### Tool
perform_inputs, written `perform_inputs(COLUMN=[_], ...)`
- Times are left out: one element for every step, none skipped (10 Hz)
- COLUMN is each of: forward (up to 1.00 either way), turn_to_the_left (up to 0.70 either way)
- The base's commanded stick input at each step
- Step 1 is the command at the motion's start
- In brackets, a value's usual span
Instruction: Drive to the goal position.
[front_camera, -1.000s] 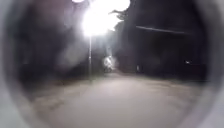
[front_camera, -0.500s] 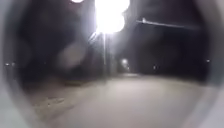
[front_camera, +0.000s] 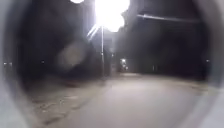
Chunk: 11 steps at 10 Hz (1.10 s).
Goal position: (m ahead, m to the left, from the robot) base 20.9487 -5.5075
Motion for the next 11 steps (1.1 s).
perform_inputs(forward=[1.0, 1.0, 1.0, 1.0, 1.0, 1.0, 1.0, 1.0, 1.0, 1.0, 1.0], turn_to_the_left=[-0.25, -0.39, -0.4, -0.4, -0.4, -0.4, -0.4, -0.4, -0.4, -0.3, -0.11])
